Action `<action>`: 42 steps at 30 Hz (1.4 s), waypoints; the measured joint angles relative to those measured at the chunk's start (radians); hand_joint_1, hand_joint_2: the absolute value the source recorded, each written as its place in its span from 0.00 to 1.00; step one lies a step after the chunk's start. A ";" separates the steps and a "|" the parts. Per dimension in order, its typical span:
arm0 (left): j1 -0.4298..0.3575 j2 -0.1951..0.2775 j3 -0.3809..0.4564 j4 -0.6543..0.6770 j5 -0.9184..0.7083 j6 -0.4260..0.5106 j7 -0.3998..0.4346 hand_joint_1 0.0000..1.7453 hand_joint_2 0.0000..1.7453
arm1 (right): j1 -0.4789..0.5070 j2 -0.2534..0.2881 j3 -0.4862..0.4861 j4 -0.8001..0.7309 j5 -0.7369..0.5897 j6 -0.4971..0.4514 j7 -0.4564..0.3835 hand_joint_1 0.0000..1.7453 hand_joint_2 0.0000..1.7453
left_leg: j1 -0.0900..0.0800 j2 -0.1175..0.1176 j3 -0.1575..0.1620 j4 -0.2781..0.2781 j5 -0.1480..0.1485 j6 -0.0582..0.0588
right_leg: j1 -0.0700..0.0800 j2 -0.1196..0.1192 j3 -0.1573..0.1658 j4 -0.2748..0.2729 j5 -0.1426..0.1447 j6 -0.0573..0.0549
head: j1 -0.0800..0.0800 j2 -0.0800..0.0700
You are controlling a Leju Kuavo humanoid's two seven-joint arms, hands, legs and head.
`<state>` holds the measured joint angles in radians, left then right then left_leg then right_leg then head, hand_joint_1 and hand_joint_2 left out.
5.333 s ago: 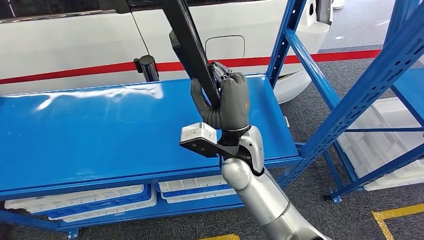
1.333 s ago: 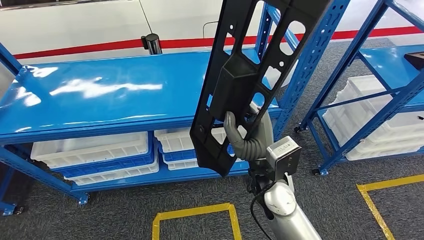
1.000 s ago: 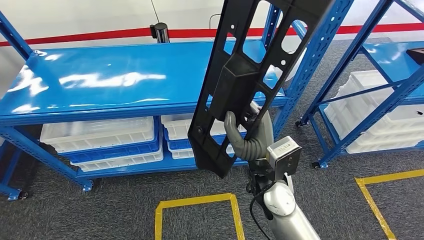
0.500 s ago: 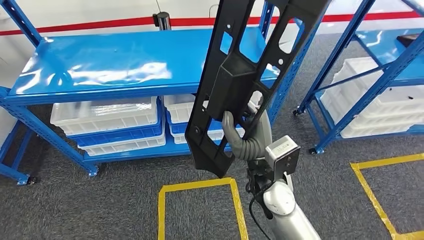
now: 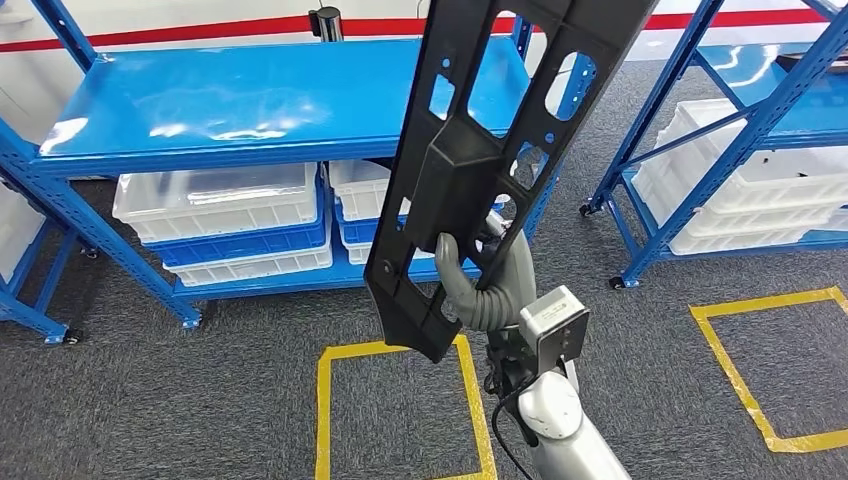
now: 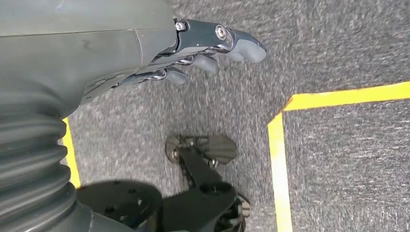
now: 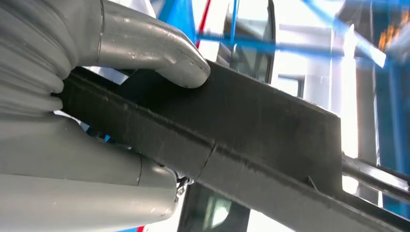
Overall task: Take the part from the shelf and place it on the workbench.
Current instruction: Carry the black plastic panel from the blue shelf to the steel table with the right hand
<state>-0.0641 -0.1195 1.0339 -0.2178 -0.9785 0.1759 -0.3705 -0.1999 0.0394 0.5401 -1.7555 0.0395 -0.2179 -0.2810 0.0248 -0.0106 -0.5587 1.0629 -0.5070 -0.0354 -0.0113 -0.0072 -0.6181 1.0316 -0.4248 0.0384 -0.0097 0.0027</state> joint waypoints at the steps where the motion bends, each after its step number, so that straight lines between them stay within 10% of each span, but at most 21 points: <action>1: 0.000 0.000 0.000 0.000 0.001 0.000 0.000 0.00 1.00 | 0.005 0.002 0.006 0.000 0.006 0.000 -0.004 1.00 1.00 | -0.001 0.001 -0.006 -0.003 0.004 0.012 | 0.000 0.000 -0.004 0.000 0.005 0.009 | 0.000 0.000; 5: 0.000 -0.001 0.000 0.000 0.002 0.001 0.002 0.00 1.00 | 0.013 0.005 0.019 0.000 0.014 0.000 -0.009 1.00 1.00 | -0.002 0.007 -0.043 -0.009 0.041 0.056 | -0.003 0.003 -0.063 0.114 -0.084 0.005 | 0.003 0.000; 7: 0.000 -0.001 0.000 0.000 0.003 0.001 0.005 0.00 1.00 | 0.017 0.005 0.021 0.000 0.016 -0.001 -0.011 1.00 1.00 | -0.004 0.007 -0.071 -0.009 0.061 0.061 | -0.003 0.003 -0.099 0.236 -0.146 -0.001 | 0.004 0.000; 9: 0.000 -0.001 0.000 0.000 0.003 0.002 0.008 0.00 1.00 | 0.024 0.006 0.023 0.001 0.017 -0.001 -0.012 1.00 1.00 | -0.007 0.008 -0.099 -0.008 0.083 0.060 | -0.002 0.003 -0.085 0.270 -0.147 0.009 | 0.004 0.000; 14: 0.000 -0.004 0.001 0.000 -0.001 0.001 0.006 0.00 1.00 | 0.030 0.024 0.037 0.003 0.017 0.008 -0.025 1.00 1.00 | -0.010 0.008 -0.136 -0.012 0.132 0.040 | 0.012 0.002 0.128 -0.008 -0.114 0.000 | 0.004 0.000; 17: 0.002 -0.004 0.001 0.000 -0.004 -0.002 0.002 0.00 1.00 | 0.036 0.032 0.048 0.010 0.015 0.010 -0.028 1.00 1.00 | -0.008 0.010 -0.136 -0.023 0.150 0.021 | 0.011 0.003 0.125 -0.033 -0.099 -0.016 | 0.007 0.000; 22: 0.006 -0.003 0.003 0.000 -0.005 -0.003 0.002 0.00 1.00 | 0.043 0.044 0.053 0.033 0.035 0.008 -0.025 1.00 1.00 | -0.004 0.007 -0.193 0.188 -0.036 0.002 | 0.001 0.000 0.088 -0.036 -0.049 -0.043 | 0.001 0.000; 24: 0.006 -0.002 0.005 0.000 -0.005 -0.003 0.002 0.00 1.00 | 0.047 0.045 0.054 0.042 0.040 0.006 -0.022 1.00 1.00 | -0.002 0.007 -0.179 0.235 -0.043 -0.004 | 0.001 0.000 0.067 -0.033 -0.035 -0.039 | 0.001 0.000; 29: 0.005 0.000 0.007 -0.001 -0.008 -0.002 0.003 0.00 1.00 | 0.055 0.061 0.054 0.056 0.075 -0.040 -0.022 1.00 1.00 | -0.001 0.002 0.003 -0.004 0.008 0.003 | 0.003 0.001 0.031 -0.008 -0.020 -0.022 | 0.001 0.000; 33: 0.005 0.000 0.009 -0.001 -0.015 -0.004 0.005 0.00 1.00 | 0.059 0.070 0.054 0.061 0.079 -0.040 -0.028 1.00 1.00 | -0.004 0.002 -0.018 -0.015 0.026 0.039 | 0.004 0.005 0.008 0.004 -0.018 0.003 | 0.004 0.000; 38: 0.005 0.000 0.009 -0.001 -0.023 -0.006 0.005 0.00 1.00 | 0.067 0.067 0.054 0.062 0.057 -0.022 -0.047 1.00 1.00 | -0.005 0.007 -0.069 -0.017 0.067 0.063 | 0.000 0.005 -0.088 0.258 -0.162 -0.001 | 0.011 0.000; 40: 0.005 0.000 0.009 -0.001 -0.023 -0.006 0.005 0.00 1.00 | 0.070 0.066 0.054 0.063 0.055 -0.021 -0.047 1.00 1.00 | -0.005 0.008 -0.090 -0.017 0.084 0.060 | 0.000 0.005 -0.058 0.253 -0.152 0.013 | 0.011 0.000; 42: 0.005 0.000 0.009 -0.001 -0.024 -0.006 0.005 0.00 1.00 | 0.071 0.066 0.054 0.063 0.055 -0.021 -0.048 1.00 1.00 | -0.006 0.007 -0.107 -0.017 0.100 0.054 | 0.001 0.005 0.040 0.118 -0.116 0.020 | 0.011 0.000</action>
<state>-0.0594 -0.1196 1.0433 -0.2190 -1.0020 0.1701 -0.3655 -0.1289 0.1057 0.5943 -1.6923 0.0950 -0.2388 -0.3294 0.0192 -0.0034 -0.6653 1.0459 -0.4069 0.0190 -0.0100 -0.0020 -0.5777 1.1494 -0.5406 0.0582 0.0011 0.0027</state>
